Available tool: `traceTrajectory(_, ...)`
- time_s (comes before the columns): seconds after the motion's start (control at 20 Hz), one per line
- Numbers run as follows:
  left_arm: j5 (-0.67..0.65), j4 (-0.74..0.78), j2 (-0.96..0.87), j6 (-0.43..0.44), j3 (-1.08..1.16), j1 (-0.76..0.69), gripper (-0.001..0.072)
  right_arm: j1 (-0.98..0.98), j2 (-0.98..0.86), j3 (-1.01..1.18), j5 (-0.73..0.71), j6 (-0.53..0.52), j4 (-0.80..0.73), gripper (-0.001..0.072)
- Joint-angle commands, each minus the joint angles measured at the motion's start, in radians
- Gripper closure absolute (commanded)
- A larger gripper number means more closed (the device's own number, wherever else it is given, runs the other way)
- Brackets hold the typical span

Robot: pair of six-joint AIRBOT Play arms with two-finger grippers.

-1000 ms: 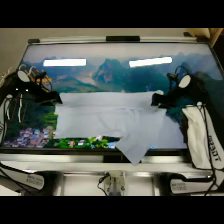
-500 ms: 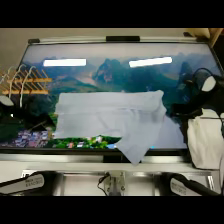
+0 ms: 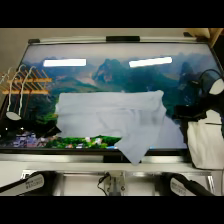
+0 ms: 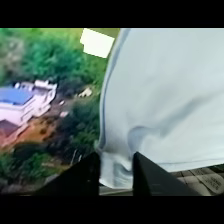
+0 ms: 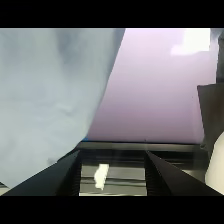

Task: Fold the shirts.

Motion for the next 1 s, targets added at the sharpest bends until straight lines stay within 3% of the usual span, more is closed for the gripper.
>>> traceTrajectory(0.0,0.064,-0.008,0.002,-0.022,-0.016,-0.046,0.0610,-0.002,0.003,-0.002,0.018,0.000,0.002,0.0208)
traceTrajectory(0.05,0.063,-0.009,0.003,-0.023,-0.016,-0.052,0.0673,-0.002,0.004,-0.009,0.037,-0.001,0.003,0.0208)
traceTrajectory(0.15,0.055,-0.008,0.011,-0.022,-0.016,-0.051,0.0673,-0.002,0.048,-0.098,0.039,-0.011,0.045,0.0208)
traceTrajectory(0.45,0.046,-0.008,0.056,0.014,-0.006,-0.051,0.0673,0.026,0.255,-0.653,-0.251,0.007,0.230,0.0208)
traceTrajectory(0.7,0.021,-0.009,0.063,0.014,-0.006,-0.051,0.0673,0.149,0.243,-0.731,-0.496,0.098,0.301,0.0209)
traceTrajectory(0.85,0.021,-0.009,0.063,0.014,-0.006,-0.051,0.0673,0.226,0.181,-0.731,-0.555,0.146,0.304,0.0212)
traceTrajectory(0.9,0.021,-0.008,0.063,0.014,-0.006,-0.051,0.0673,0.240,0.167,-0.730,-0.561,0.144,0.305,0.0315)
traceTrajectory(0.95,0.021,-0.008,0.063,0.015,-0.006,-0.051,0.0673,0.244,0.164,-0.729,-0.564,0.144,0.306,0.0521)
